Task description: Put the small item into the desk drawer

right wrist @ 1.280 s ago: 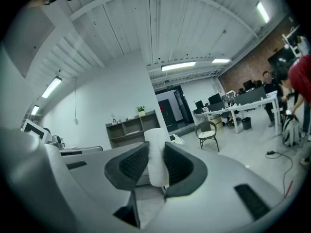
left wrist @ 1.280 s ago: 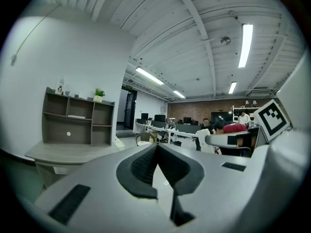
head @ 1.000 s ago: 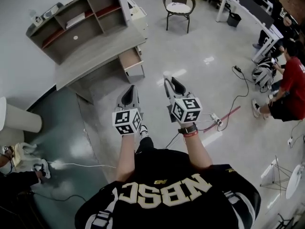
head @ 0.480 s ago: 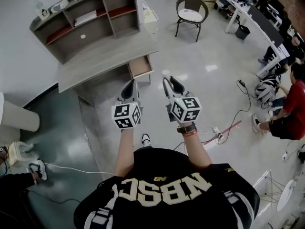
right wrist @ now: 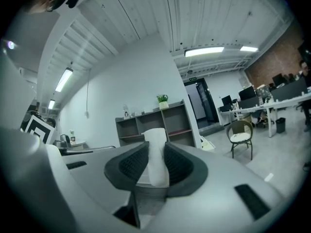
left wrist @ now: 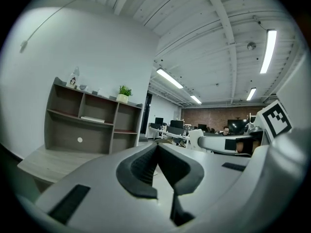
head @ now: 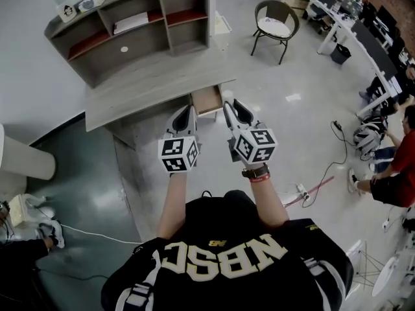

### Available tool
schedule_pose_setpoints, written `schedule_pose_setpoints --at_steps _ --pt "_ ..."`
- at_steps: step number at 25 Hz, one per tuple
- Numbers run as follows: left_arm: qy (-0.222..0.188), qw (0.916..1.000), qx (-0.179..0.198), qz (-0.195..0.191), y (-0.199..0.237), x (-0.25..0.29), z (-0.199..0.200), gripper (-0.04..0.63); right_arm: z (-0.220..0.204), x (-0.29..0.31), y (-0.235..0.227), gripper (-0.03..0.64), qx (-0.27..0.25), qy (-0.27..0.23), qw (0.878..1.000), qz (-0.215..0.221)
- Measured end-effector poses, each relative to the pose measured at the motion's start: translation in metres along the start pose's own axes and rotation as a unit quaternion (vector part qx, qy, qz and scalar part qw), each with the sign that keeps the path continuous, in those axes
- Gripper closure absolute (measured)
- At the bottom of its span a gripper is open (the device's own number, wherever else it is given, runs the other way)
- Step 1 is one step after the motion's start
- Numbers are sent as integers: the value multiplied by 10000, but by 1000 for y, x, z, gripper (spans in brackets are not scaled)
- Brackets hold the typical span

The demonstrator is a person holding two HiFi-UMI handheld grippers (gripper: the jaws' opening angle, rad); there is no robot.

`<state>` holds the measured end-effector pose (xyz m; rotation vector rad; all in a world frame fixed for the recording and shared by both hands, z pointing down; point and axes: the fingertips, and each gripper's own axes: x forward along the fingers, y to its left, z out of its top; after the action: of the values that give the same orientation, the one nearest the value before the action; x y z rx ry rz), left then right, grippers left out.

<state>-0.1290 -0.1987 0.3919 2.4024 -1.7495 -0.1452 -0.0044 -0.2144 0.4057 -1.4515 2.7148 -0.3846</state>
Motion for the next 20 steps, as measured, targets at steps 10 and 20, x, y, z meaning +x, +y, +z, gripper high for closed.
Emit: schedule_pose_setpoints --at_steps 10,20 --pt "137 9997 -173 73 52 39 -18 581 -17 67 -8 508 141 216 9996 92" --pt "218 9992 -205 282 107 126 -30 581 -25 170 -46 508 204 492 9978 401"
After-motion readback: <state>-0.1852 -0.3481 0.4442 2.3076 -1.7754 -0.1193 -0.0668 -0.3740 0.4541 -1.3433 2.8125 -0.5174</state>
